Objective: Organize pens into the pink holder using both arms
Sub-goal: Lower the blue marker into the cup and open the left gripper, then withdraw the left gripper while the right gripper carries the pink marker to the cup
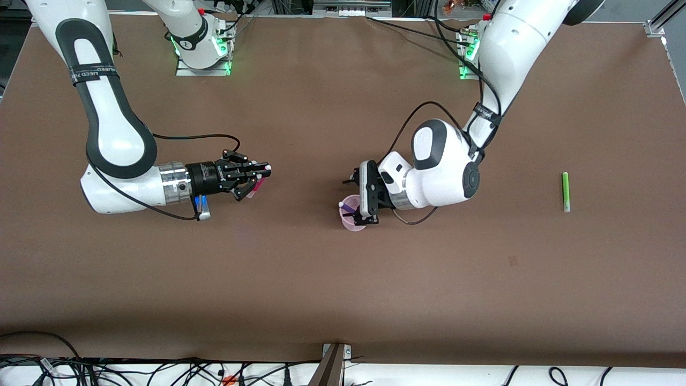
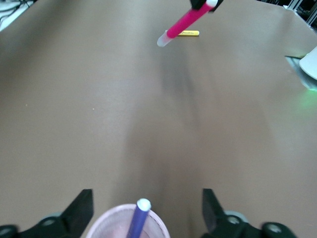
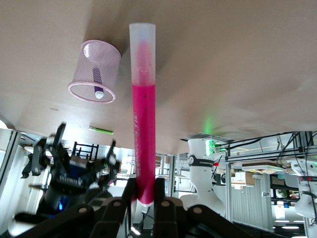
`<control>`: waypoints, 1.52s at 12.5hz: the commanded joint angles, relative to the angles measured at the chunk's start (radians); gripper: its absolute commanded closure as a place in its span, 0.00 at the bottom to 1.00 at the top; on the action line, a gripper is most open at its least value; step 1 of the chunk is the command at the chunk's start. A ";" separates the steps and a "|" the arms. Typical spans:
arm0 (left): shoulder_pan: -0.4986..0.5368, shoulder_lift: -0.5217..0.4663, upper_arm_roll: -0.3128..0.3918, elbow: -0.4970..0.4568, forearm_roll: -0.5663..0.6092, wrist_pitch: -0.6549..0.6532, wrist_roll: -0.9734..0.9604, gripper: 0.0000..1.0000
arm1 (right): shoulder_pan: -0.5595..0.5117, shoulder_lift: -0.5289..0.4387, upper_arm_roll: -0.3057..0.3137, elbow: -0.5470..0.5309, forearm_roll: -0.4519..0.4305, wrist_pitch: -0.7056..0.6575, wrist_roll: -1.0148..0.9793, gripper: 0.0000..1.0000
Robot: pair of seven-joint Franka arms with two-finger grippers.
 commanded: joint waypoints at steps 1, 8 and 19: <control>0.050 -0.122 0.034 -0.041 0.121 -0.172 -0.167 0.00 | 0.050 0.009 0.002 0.022 0.023 0.058 0.072 1.00; 0.243 -0.264 0.063 0.066 0.557 -0.729 -0.544 0.00 | 0.281 0.119 0.002 0.135 0.291 0.389 0.239 1.00; 0.240 -0.380 0.051 0.269 1.133 -0.953 -0.790 0.00 | 0.472 0.354 0.002 0.342 0.565 0.621 0.117 1.00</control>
